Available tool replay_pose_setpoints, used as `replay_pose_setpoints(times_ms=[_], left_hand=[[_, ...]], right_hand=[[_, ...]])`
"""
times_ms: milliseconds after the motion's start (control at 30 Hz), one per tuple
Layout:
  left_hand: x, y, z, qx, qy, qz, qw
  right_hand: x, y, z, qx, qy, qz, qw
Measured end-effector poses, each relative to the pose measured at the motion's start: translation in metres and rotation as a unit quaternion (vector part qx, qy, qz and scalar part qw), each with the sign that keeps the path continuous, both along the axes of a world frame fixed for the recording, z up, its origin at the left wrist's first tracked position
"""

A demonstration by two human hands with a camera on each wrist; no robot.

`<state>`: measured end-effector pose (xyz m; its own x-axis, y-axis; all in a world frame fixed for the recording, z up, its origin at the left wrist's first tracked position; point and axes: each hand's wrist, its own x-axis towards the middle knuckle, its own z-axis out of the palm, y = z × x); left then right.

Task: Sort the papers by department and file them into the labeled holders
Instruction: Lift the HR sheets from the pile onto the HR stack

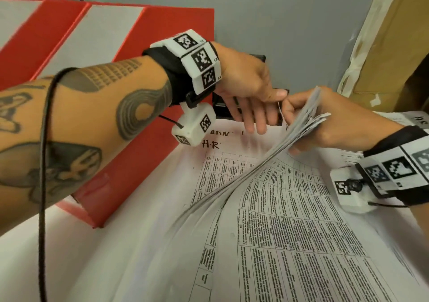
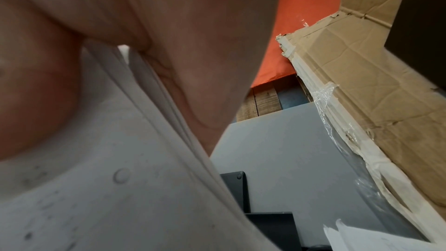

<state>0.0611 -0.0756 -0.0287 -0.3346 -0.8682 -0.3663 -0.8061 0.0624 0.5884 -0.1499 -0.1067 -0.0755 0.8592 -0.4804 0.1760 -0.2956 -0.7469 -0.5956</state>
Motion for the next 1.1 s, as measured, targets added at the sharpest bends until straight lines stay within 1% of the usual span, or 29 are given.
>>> replay_pose_setpoints(times_ms=[67, 100, 167, 233, 300, 333, 467, 633, 700, 767, 833, 933, 1000, 1100], left_hand=[[0.004, -0.004, -0.005, -0.022, -0.122, -0.004, 0.992], [0.005, -0.006, -0.008, -0.022, -0.188, -0.017, 0.982], [0.006, -0.010, -0.019, 0.005, -0.310, -0.037, 0.950], [0.007, -0.016, -0.032, 0.026, -0.402, -0.040, 0.914], [0.006, -0.020, -0.041, 0.006, -0.462, -0.045, 0.886], [0.006, -0.021, -0.044, -0.007, -0.477, -0.049, 0.877], [0.005, -0.020, -0.046, -0.033, -0.499, -0.050, 0.865], [0.012, -0.020, -0.035, -0.056, -0.461, -0.047, 0.885], [0.014, -0.021, -0.028, -0.021, -0.441, -0.053, 0.895], [0.013, -0.018, -0.018, 0.007, -0.405, -0.051, 0.913], [0.011, -0.014, -0.009, 0.010, -0.329, -0.038, 0.943], [0.004, -0.007, 0.001, 0.007, -0.159, -0.045, 0.986], [-0.002, 0.000, 0.003, 0.024, -0.056, -0.057, 0.997], [-0.004, 0.008, 0.007, 0.054, 0.026, -0.070, 0.996]], right_hand=[[0.000, 0.001, -0.001, 0.024, 0.008, -0.004, 1.000], [0.000, 0.002, -0.001, 0.038, 0.010, -0.006, 0.999], [0.000, 0.003, 0.000, 0.046, 0.008, -0.009, 0.999], [-0.001, 0.006, 0.002, 0.038, 0.010, -0.002, 0.999], [0.000, 0.010, 0.005, 0.029, 0.021, 0.004, 0.999], [0.000, 0.012, 0.006, 0.026, 0.026, 0.005, 0.999], [0.001, 0.011, 0.007, 0.014, 0.032, 0.008, 0.999], [0.001, 0.008, 0.003, -0.001, 0.034, 0.019, 0.999], [0.001, 0.005, 0.002, 0.004, 0.031, 0.020, 0.999], [0.001, 0.004, 0.001, 0.013, 0.018, 0.012, 1.000], [0.002, 0.003, 0.000, 0.005, 0.017, 0.007, 1.000], [0.004, 0.002, -0.001, -0.007, 0.015, 0.013, 1.000], [0.004, 0.003, -0.001, -0.012, 0.008, 0.008, 1.000], [0.001, 0.002, 0.000, -0.011, -0.009, -0.009, 1.000]])
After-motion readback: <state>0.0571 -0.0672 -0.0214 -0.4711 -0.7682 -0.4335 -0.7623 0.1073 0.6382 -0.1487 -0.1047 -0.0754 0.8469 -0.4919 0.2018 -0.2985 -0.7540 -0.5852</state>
